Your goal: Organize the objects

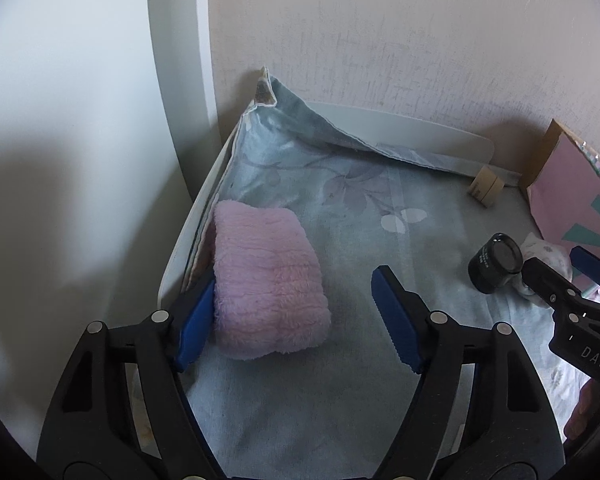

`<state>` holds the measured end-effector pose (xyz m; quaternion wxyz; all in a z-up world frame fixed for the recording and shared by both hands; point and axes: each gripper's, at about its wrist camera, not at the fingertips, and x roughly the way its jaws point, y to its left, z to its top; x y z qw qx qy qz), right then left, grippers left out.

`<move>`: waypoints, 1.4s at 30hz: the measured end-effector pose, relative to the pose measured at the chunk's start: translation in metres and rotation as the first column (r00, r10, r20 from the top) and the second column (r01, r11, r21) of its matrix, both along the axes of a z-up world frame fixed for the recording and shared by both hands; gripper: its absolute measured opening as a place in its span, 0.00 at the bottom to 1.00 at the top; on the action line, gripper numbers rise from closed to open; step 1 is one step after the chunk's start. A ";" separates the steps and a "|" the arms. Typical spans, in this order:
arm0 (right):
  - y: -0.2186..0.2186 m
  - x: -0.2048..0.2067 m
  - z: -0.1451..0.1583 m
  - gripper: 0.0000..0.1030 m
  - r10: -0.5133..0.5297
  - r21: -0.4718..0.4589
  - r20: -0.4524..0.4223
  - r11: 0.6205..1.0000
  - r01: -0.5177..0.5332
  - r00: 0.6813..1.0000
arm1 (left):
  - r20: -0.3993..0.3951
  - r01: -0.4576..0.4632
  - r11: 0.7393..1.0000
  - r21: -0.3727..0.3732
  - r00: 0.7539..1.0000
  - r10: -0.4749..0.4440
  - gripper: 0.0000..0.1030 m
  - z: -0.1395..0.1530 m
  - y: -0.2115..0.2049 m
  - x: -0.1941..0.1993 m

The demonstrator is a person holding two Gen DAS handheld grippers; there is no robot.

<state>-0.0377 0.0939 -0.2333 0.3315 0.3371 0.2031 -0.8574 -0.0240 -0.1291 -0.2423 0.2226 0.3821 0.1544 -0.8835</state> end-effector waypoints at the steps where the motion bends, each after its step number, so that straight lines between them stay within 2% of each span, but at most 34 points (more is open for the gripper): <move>1: 0.001 -0.001 0.000 0.85 -0.003 -0.007 0.005 1.000 0.003 1.000 | 0.008 0.000 1.000 -0.003 1.000 0.000 0.67 -0.001 -0.001 -0.001; 6: 0.001 -0.001 -0.001 0.81 -0.009 -0.022 0.018 1.000 0.009 1.000 | 0.032 -0.008 1.000 -0.009 0.999 0.008 0.56 -0.005 -0.006 -0.003; 8: 0.002 -0.003 -0.002 0.74 -0.023 -0.018 0.027 1.000 0.024 0.999 | 0.031 -0.007 1.000 -0.011 0.999 0.008 0.48 -0.004 -0.007 -0.003; 10: 0.005 -0.005 -0.004 0.72 -0.031 -0.027 0.041 0.999 0.032 0.999 | 0.032 -0.007 1.000 -0.013 0.999 0.007 0.45 -0.004 -0.008 -0.002; 20: 0.008 -0.002 -0.006 0.62 -0.018 -0.011 0.023 1.000 0.019 1.000 | 0.027 -0.008 1.000 -0.007 1.000 0.008 0.42 -0.004 -0.012 0.001; 29: 0.017 -0.003 0.003 0.57 0.014 -0.066 0.057 0.998 -0.010 0.998 | 0.013 -0.015 1.000 0.005 1.000 0.015 0.41 0.005 -0.011 0.006; 36: 0.014 0.012 0.023 0.57 0.065 -0.091 0.015 0.994 -0.064 0.998 | -0.012 -0.015 1.000 -0.005 1.000 0.015 0.41 0.022 -0.003 0.007; 42: 0.018 0.016 0.045 0.57 0.086 -0.107 0.012 0.991 -0.084 0.996 | -0.036 -0.016 1.000 -0.011 0.999 0.016 0.41 0.049 0.003 0.012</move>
